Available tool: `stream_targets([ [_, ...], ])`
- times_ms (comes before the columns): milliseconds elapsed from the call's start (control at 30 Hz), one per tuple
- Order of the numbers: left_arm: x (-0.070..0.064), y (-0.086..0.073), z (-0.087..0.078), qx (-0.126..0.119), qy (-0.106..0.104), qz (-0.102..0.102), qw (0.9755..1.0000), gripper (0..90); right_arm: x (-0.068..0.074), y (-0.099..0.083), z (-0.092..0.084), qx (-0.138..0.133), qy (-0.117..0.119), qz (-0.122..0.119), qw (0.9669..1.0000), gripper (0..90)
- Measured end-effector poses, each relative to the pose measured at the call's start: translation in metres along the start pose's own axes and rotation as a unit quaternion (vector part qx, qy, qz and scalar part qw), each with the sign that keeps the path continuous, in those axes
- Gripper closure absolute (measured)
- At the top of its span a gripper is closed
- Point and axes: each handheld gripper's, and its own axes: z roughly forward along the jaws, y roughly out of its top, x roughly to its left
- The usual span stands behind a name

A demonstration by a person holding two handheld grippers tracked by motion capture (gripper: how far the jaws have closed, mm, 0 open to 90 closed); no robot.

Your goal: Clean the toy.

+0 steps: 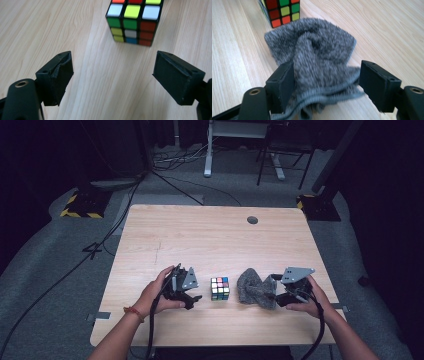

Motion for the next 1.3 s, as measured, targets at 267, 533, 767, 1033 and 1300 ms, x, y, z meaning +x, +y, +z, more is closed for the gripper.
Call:
stream_targets([
  [267,-0.001,-0.029,-0.019,0.014,0.025,-0.010,0.9995,17.2,0.000,-0.023,-0.012,0.004,-0.006,0.019,0.9998,27.6],
  [533,0.002,-0.063,-0.032,0.004,0.036,-0.038,0.9986,17.8,-0.003,-0.051,-0.020,0.012,-0.018,0.049,0.9986,27.6],
  [767,0.008,-0.087,-0.034,0.001,0.024,-0.077,0.9967,17.0,-0.007,-0.082,-0.025,0.024,-0.039,0.088,0.9950,26.9],
  [1033,0.012,-0.107,-0.032,0.008,-0.003,-0.114,0.9935,16.5,-0.015,-0.119,-0.034,0.005,-0.056,0.151,0.9870,24.9],
  [1300,0.014,-0.123,-0.023,-0.011,-0.015,-0.184,0.9827,14.4,-0.016,-0.130,-0.037,-0.014,-0.081,0.182,0.9798,23.0],
])
